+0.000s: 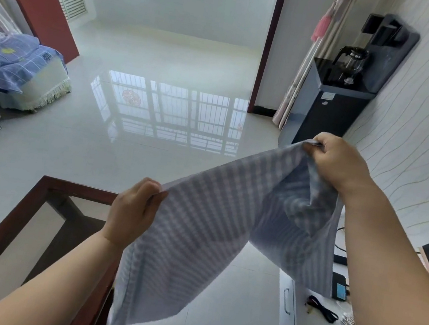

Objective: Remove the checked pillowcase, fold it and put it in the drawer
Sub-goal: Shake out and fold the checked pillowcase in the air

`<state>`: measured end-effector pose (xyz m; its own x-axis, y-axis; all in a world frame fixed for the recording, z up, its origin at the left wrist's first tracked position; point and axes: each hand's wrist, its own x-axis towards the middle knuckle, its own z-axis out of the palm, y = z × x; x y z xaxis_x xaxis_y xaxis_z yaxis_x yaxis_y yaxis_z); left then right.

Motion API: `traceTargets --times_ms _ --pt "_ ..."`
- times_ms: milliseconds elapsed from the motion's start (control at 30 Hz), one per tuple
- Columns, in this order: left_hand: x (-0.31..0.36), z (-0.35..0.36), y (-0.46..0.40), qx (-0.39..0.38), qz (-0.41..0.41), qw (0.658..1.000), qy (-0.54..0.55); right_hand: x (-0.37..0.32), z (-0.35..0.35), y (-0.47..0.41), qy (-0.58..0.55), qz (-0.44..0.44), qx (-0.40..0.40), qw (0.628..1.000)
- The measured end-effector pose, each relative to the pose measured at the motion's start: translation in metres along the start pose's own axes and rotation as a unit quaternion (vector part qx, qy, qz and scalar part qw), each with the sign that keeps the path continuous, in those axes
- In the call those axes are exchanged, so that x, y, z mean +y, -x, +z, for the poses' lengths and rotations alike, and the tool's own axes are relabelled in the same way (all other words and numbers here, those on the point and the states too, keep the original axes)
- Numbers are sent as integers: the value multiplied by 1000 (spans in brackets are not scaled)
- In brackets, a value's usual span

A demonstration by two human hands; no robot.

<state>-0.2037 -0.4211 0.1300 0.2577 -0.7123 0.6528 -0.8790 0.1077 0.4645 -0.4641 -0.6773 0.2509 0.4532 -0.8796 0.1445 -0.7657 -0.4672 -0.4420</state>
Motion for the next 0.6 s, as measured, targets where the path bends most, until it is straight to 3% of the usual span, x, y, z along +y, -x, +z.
traceTargets --times_ms 133,200,233,300,333,400,500,600 --pt "-3 -3 2 24 153 983 -103 12 12 7 -10 29 9 999" --pt "-7 -5 0 13 160 978 -131 10 15 11 -27 49 -1 998" --pt "-6 -6 -2 4 119 984 -131 8 16 12 -38 56 -14 998" --pt "2 -8 -10 -9 -65 996 -61 4 17 16 -62 65 -44 995" --pt "2 -10 -16 -25 -175 984 -1 3 17 18 -74 66 -58 993" --pt "-9 -14 -25 -71 -346 928 121 -1 20 22 -103 65 -77 990" --pt "-23 -18 -23 -116 -435 861 236 -6 21 24 -152 64 -83 983" --pt "-21 -12 -16 -91 -439 854 266 -8 20 22 -155 74 -75 982"
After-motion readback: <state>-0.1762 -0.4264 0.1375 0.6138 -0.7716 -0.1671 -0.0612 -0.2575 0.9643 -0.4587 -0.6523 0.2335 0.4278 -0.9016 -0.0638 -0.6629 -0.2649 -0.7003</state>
